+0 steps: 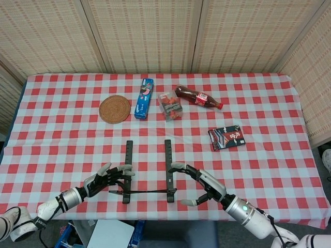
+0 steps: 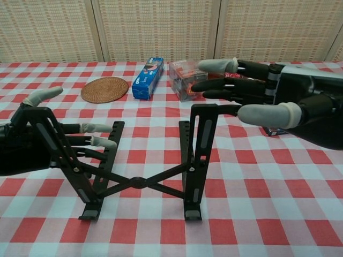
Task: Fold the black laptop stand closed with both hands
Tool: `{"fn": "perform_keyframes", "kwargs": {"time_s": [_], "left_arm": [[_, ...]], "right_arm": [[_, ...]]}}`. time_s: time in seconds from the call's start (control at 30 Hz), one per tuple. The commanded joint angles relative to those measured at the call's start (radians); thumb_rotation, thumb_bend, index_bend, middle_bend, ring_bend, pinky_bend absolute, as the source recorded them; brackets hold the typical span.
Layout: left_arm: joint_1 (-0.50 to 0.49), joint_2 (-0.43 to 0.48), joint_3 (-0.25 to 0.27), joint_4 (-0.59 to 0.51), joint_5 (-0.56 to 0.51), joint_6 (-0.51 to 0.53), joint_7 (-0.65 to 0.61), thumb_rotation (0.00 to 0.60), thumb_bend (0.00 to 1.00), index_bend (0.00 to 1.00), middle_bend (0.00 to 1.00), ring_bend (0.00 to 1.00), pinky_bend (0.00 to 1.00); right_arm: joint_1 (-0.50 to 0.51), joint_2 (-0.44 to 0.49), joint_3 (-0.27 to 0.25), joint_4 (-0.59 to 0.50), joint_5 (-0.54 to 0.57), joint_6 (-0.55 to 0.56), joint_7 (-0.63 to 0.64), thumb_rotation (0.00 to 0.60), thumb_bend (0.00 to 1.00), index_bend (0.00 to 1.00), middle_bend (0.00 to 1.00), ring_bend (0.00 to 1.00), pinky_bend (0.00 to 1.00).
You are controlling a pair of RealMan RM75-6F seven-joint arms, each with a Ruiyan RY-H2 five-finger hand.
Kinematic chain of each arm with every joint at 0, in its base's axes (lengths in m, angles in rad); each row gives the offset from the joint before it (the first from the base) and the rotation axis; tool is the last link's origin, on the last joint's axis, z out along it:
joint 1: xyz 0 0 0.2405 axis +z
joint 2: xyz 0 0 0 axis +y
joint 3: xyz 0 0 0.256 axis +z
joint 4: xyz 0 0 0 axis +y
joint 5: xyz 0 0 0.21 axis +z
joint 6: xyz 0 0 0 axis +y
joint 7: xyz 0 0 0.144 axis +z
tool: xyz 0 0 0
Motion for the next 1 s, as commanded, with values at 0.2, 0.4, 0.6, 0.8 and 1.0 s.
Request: {"fn": "perform_keyframes", "kwargs": {"time_s": [0.2, 0.4, 0.6, 0.8, 1.0], "left_arm": [[0.045, 0.06, -0.029, 0.006, -0.029, 0.069, 0.17, 0.446, 0.17, 0.16, 0.2, 0.2, 0.35], [0.093, 0.099, -0.004, 0.038, 0.006, 0.128, 0.315, 0.6, 0.27, 0.17, 0.2, 0.2, 0.35], [0.134, 0.136, 0.009, 0.051, 0.022, 0.169, 0.432, 0.6, 0.29, 0.17, 0.19, 0.2, 0.35], [0.183, 0.147, 0.039, 0.078, 0.043, 0.199, 0.511, 0.6, 0.31, 0.16, 0.19, 0.2, 0.33], [0.209, 0.166, 0.057, 0.071, 0.055, 0.194, 0.604, 0.6, 0.32, 0.14, 0.19, 0.19, 0.31]], "right_arm": [[-0.001, 0.006, 0.001, -0.006, -0.008, 0.004, 0.001, 0.6, 0.15, 0.12, 0.19, 0.04, 0.05], [0.002, 0.012, 0.006, -0.011, -0.012, 0.007, -0.002, 0.6, 0.15, 0.12, 0.19, 0.04, 0.05], [0.007, 0.023, 0.016, -0.019, -0.011, 0.009, -0.003, 0.6, 0.15, 0.12, 0.19, 0.04, 0.05], [0.01, 0.03, 0.024, -0.025, -0.007, 0.009, -0.006, 0.6, 0.15, 0.12, 0.19, 0.04, 0.05], [0.009, 0.034, 0.025, -0.026, -0.002, 0.008, -0.009, 0.6, 0.15, 0.12, 0.19, 0.04, 0.05]]}}
